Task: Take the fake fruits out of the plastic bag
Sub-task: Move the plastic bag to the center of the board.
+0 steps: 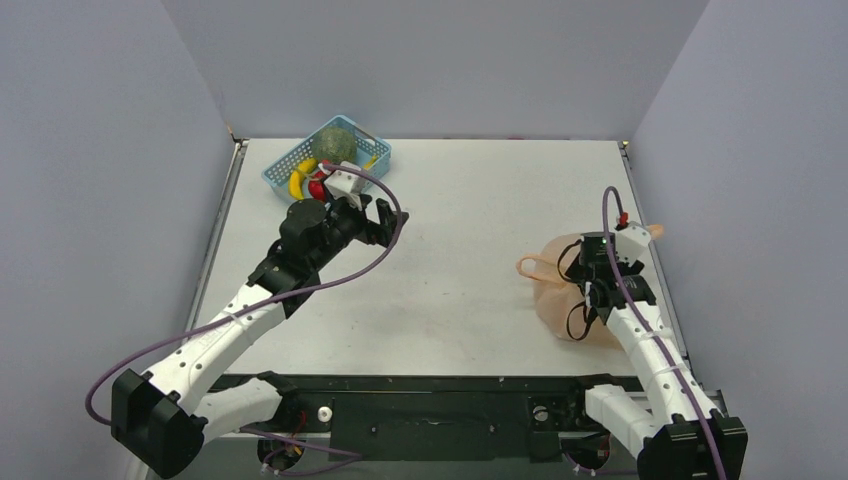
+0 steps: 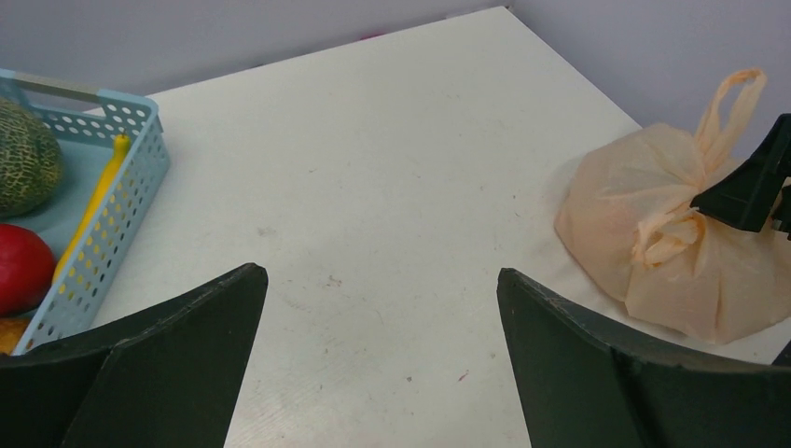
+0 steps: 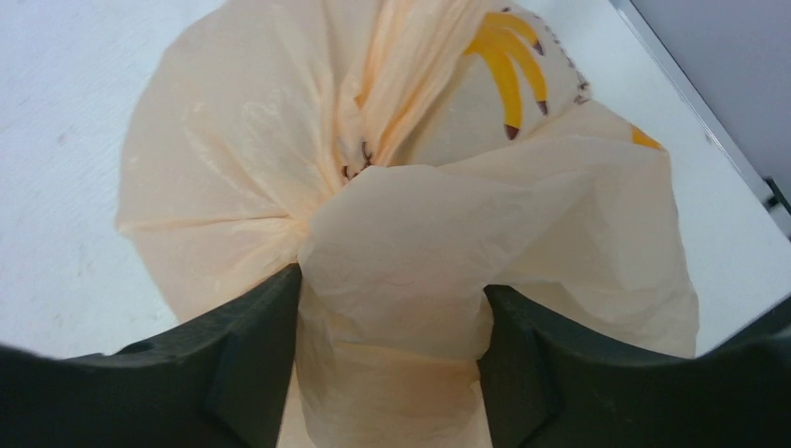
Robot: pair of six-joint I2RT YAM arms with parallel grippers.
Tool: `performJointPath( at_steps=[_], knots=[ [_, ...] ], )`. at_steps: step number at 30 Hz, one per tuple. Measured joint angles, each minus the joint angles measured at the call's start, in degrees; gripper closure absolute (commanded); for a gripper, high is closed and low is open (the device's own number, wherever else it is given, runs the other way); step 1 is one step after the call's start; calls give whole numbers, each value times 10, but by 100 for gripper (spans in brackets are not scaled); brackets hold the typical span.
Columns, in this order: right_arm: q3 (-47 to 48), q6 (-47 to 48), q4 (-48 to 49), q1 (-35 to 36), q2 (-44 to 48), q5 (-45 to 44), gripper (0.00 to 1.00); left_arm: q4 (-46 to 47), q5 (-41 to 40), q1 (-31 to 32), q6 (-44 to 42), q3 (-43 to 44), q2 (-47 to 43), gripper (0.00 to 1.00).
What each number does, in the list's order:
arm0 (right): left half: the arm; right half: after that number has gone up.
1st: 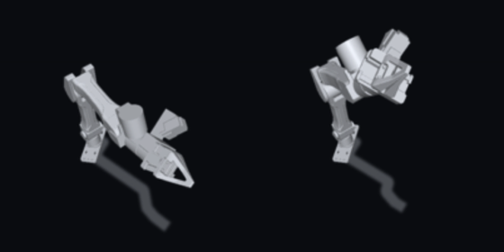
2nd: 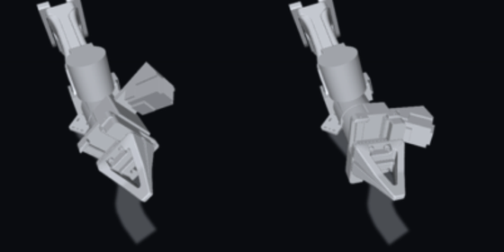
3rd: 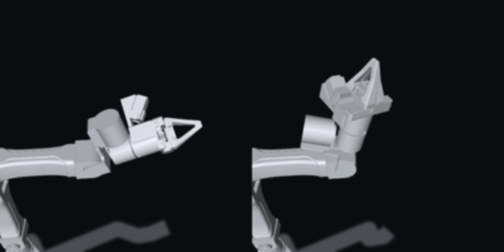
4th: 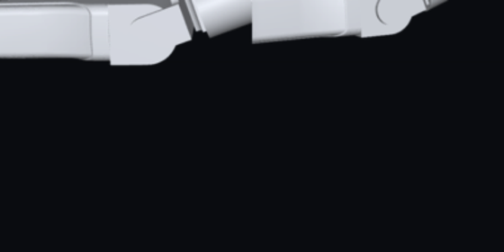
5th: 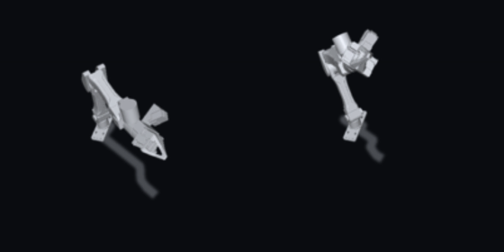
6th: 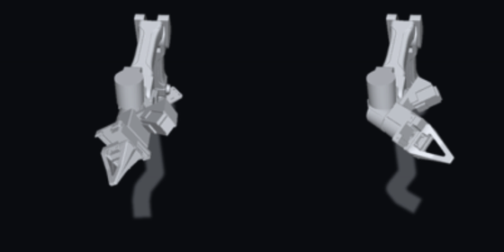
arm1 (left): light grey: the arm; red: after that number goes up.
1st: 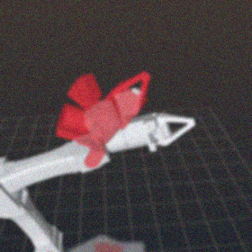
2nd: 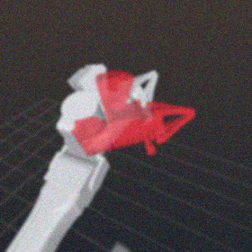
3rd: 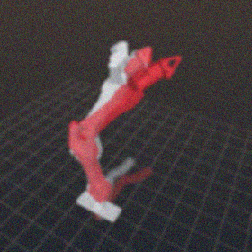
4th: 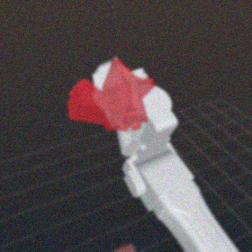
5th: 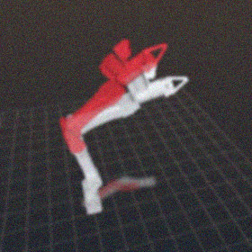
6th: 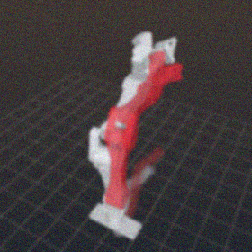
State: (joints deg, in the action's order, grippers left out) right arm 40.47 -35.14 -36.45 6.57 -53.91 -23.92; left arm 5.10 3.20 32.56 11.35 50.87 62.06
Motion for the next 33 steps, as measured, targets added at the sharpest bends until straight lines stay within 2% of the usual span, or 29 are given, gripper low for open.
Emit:
performJointPath(
  at_steps=[3, 8, 12, 20, 27, 33],
  knots=[
    [0, 16, 26, 60, -6, 10, 69, -10, 15, 4, 3, 15, 28, 7],
    [10, 34, 62, 138, -53, 23, 84, -20, 36, 4, 14, 20, 56, 7],
    [31, 44, 85, 210, -97, 25, 88, -30, 44, 5, 16, 28, 75, 7],
    [43, 57, 151, 325, -132, 62, 90, -41, 57, 5, 16, 46, 102, 7],
    [40, 35, 228, 329, -135, 133, 93, -50, 101, 7, 40, 75, 166, 7],
    [36, 22, 276, 329, -142, 179, 93, -76, 162, 17, 78, 122, 265, 7]
  ],
)
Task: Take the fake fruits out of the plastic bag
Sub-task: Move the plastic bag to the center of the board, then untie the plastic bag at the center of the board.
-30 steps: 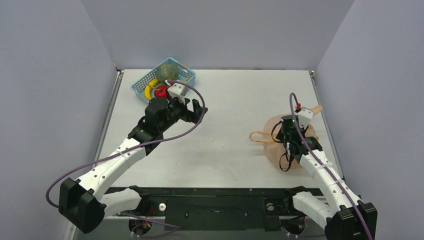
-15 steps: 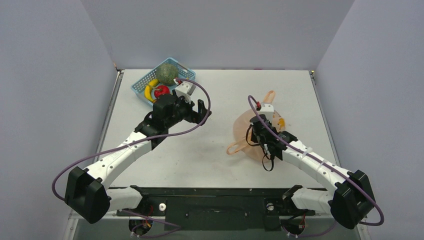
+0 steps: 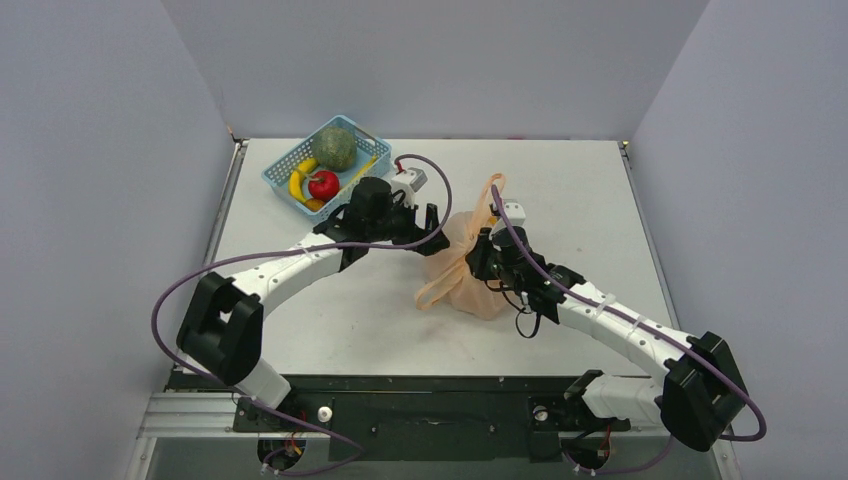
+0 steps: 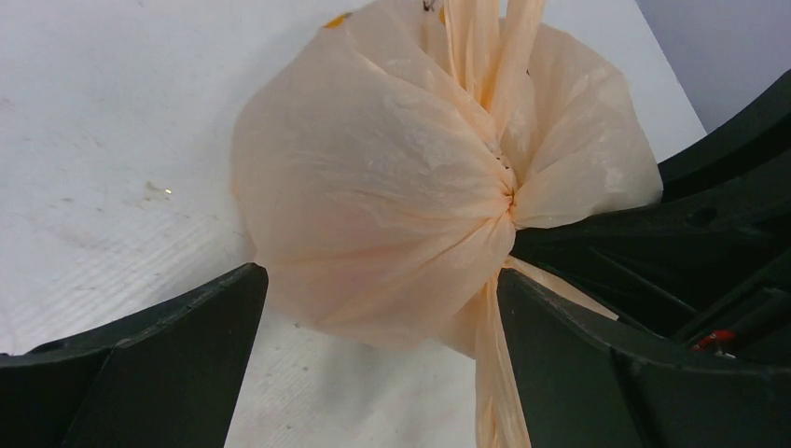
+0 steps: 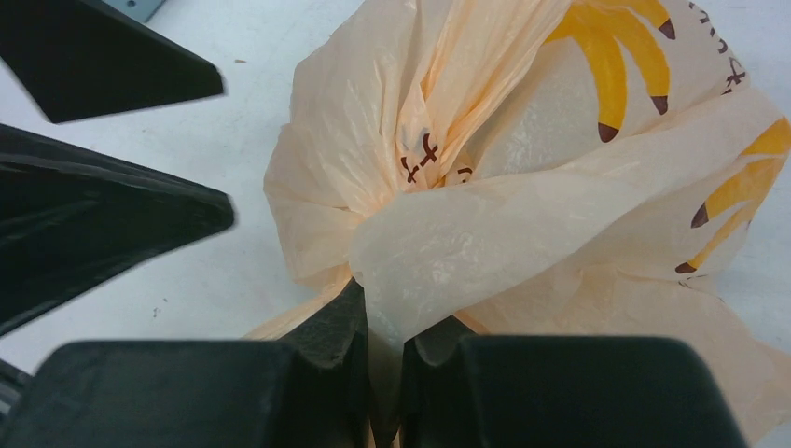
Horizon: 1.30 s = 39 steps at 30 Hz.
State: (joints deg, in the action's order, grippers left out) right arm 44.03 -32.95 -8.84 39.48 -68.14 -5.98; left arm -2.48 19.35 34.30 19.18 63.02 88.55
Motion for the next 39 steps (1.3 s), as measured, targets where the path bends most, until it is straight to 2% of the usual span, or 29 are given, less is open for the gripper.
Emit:
performJointPath(
  at_steps=[6, 10, 14, 16, 18, 21, 23, 25, 26, 30, 34, 36, 39],
  knots=[
    [-19, -14, 48, 3, -8, 56, 93, -33, 40, 5, 26, 18, 49, 13],
    [-19, -19, 65, 15, -23, 76, 93, -52, 52, 5, 30, 31, 53, 28],
    [-19, -23, 68, 25, -27, 80, 92, -55, 67, 5, 32, 42, 57, 48],
    [-19, -23, 68, 29, -27, 79, 91, -56, 75, 5, 33, 47, 66, 54],
    [-19, -22, 68, 33, -27, 78, 89, -59, 80, 5, 34, 49, 75, 55],
    [-19, -22, 68, 38, -27, 75, 89, -68, 85, 5, 33, 54, 85, 51],
    [-19, -22, 68, 39, -27, 75, 89, -71, 85, 5, 32, 56, 88, 60],
    [-19, -22, 68, 41, -27, 73, 89, -76, 85, 6, 32, 59, 89, 74],
    [-19, -22, 68, 43, -27, 72, 89, -80, 85, 8, 31, 61, 89, 85],
    [-19, -22, 68, 48, -26, 61, 88, -86, 78, 16, 22, 69, 89, 100],
    [-24, -23, 54, 53, -15, 20, 89, -98, 47, 21, 7, 71, 86, 100],
    [-30, -25, 41, 54, 0, -6, 99, -109, 16, 21, 0, 71, 80, 100],
    [-31, -28, 30, 55, 12, -33, 100, -124, -43, 22, -9, 71, 60, 100]
  ],
)
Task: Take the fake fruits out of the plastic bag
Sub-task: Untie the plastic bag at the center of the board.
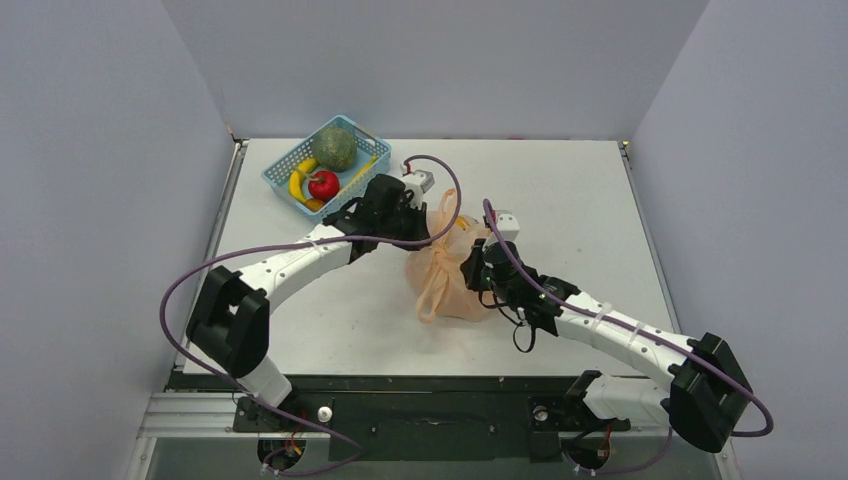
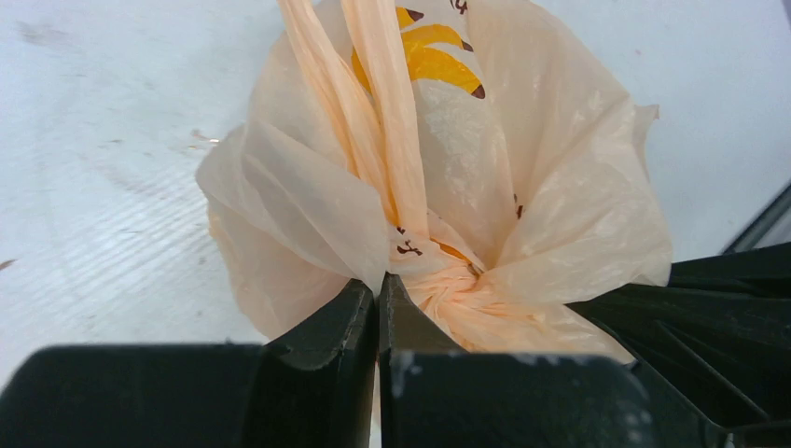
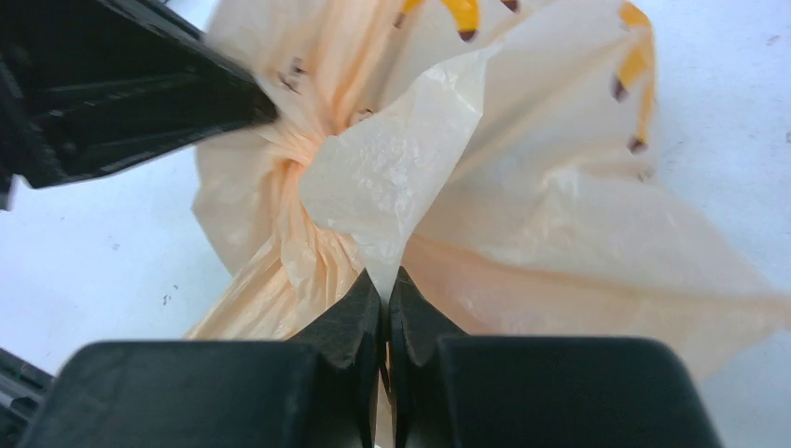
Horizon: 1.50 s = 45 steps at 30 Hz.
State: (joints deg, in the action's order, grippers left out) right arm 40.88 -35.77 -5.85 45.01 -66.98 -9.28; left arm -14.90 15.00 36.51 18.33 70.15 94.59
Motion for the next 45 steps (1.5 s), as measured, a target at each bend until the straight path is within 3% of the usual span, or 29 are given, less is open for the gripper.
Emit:
performJointPath(
  at_steps=[6, 16, 20, 32, 45],
  knots=[
    [0, -2, -24, 0, 2, -54, 100, -20, -109, 2, -25, 0, -44, 100],
    [0, -2, -101, -19, 12, -137, 100, -20, -204, 2, -67, -21, -100, 100],
    [0, 37, -120, -6, 49, -152, 89, -18, -207, 2, -76, -24, -109, 100],
    [110, 132, -158, 21, 78, -155, 28, -19, -195, 1, -76, -24, -106, 100],
    [137, 161, -132, 87, -42, -123, 31, -19, -191, 1, -74, -24, -106, 100]
  ],
)
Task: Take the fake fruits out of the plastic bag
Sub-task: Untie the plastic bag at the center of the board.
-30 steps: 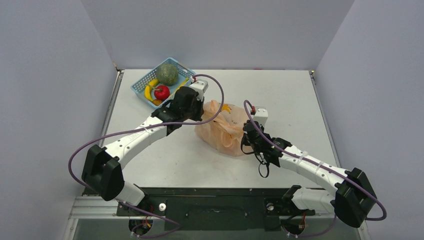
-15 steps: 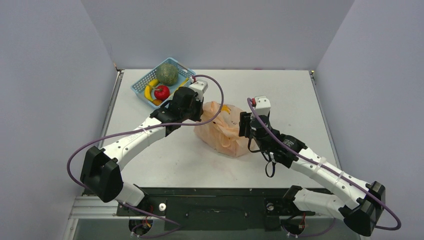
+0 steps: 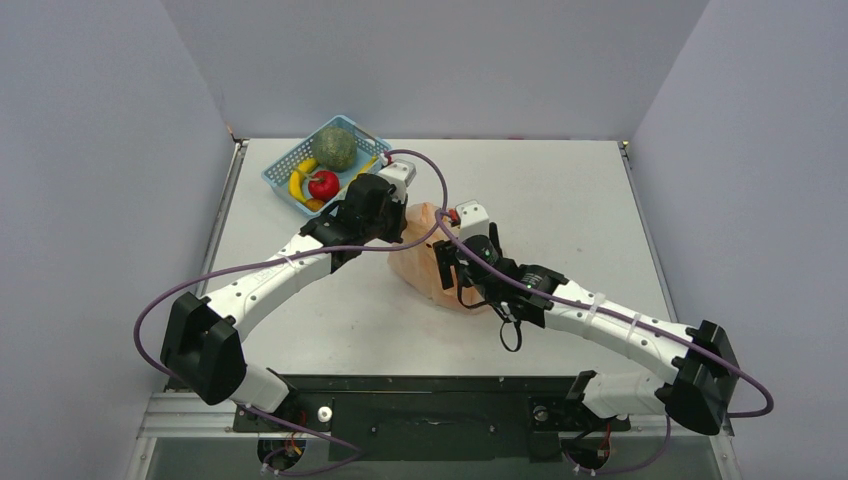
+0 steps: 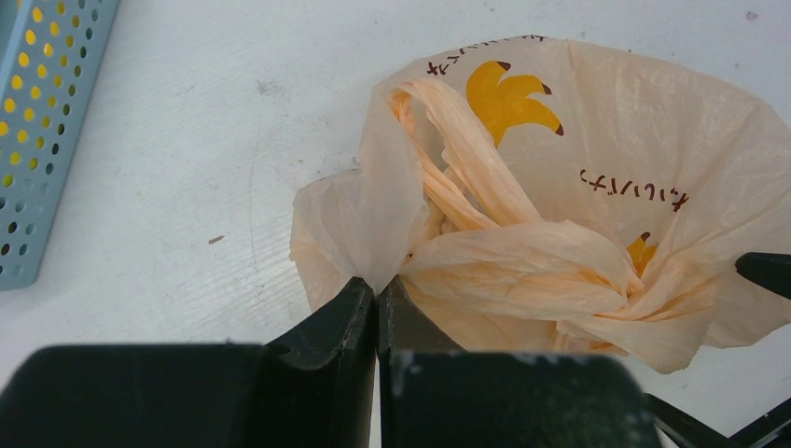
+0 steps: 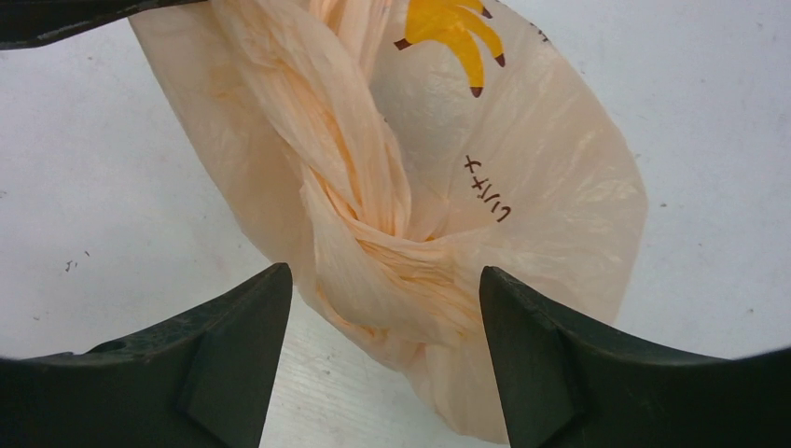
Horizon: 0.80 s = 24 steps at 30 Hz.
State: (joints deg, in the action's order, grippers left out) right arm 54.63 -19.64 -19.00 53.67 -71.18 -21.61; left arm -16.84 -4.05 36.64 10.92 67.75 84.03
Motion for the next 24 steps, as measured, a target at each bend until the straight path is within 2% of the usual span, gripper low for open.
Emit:
performJointPath(
  at_steps=[6, 9, 11, 18, 21, 24],
  knots=[
    [-30, 0, 52, 6, -14, 14, 34, 0, 0, 0, 0, 0, 0, 100],
    [-48, -3, 71, 12, -26, -10, 38, 0, 0, 0, 1, 0, 0, 100],
    [-62, -4, 86, 14, -31, -35, 44, 0, 0, 0, 2, 0, -1, 100],
    [-108, -18, 151, 16, -33, -120, 89, 10, -21, 0, 5, -14, -27, 100],
    [-126, -30, 179, 16, -32, -133, 100, 18, -50, 0, 7, -31, -49, 100],
    [-144, -45, 190, 15, -22, -136, 100, 32, -86, 0, 11, -48, -69, 100]
  ],
)
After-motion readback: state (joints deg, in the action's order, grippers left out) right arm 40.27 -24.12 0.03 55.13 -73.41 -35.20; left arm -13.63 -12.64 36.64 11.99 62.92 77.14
